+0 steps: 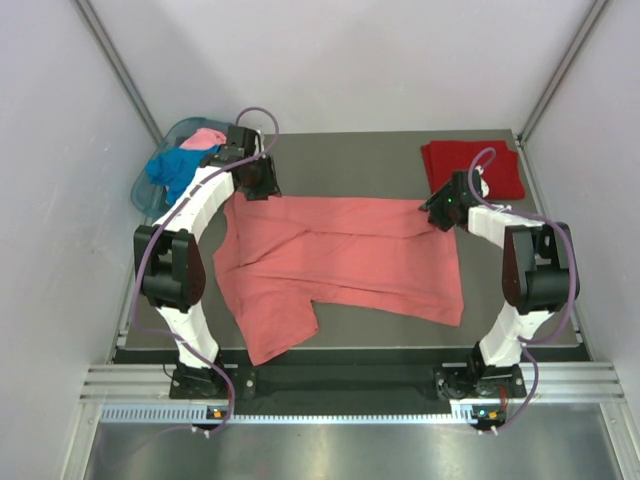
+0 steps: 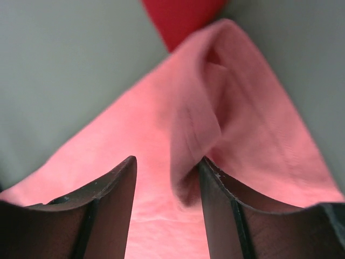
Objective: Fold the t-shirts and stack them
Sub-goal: Fold the tshirt
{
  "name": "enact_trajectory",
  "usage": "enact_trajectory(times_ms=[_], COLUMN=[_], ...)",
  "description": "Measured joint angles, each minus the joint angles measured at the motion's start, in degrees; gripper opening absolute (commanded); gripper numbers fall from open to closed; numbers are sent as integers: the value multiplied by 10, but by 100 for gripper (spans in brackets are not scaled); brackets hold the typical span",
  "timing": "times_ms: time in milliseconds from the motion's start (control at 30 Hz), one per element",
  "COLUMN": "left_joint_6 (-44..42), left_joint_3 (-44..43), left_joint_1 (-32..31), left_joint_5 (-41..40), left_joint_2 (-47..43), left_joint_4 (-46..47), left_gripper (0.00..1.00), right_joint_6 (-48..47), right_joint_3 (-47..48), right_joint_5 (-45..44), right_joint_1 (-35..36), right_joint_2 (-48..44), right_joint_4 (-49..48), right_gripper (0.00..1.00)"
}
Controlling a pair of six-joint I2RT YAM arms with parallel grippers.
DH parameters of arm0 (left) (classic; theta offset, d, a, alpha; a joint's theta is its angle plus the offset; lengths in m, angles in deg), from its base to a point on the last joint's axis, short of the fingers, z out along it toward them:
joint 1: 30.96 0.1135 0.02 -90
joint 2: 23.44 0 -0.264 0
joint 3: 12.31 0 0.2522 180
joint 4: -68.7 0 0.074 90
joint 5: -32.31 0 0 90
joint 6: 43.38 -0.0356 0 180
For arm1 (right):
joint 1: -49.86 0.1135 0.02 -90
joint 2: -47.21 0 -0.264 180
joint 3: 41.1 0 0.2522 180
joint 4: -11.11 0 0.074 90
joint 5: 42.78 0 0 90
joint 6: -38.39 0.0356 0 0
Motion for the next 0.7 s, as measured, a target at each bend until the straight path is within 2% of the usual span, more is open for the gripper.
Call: enact_trajectory(times_ms=[167, 500, 633, 700], left_joint_6=[0, 0, 0, 0], left_joint_3=[0, 2, 3, 3], left_joint_1=[0, 0, 0, 0], left_joint_5=[0, 0, 0, 0], left_joint_2=[0, 6, 7, 7], left_joint_4=[0, 0, 0, 0], left_gripper=[45, 45, 45, 45], right_joint_6=[6, -16, -59, -81], right_joint_3=[-1, 19, 66, 76], right_joint_5=[17, 73, 110, 116], right_joint_1=[4, 4, 5, 5], right_joint_2=[-4, -9, 12, 14], right_joint_4=[-53, -87, -84, -78], right_gripper=[50, 50, 45, 39])
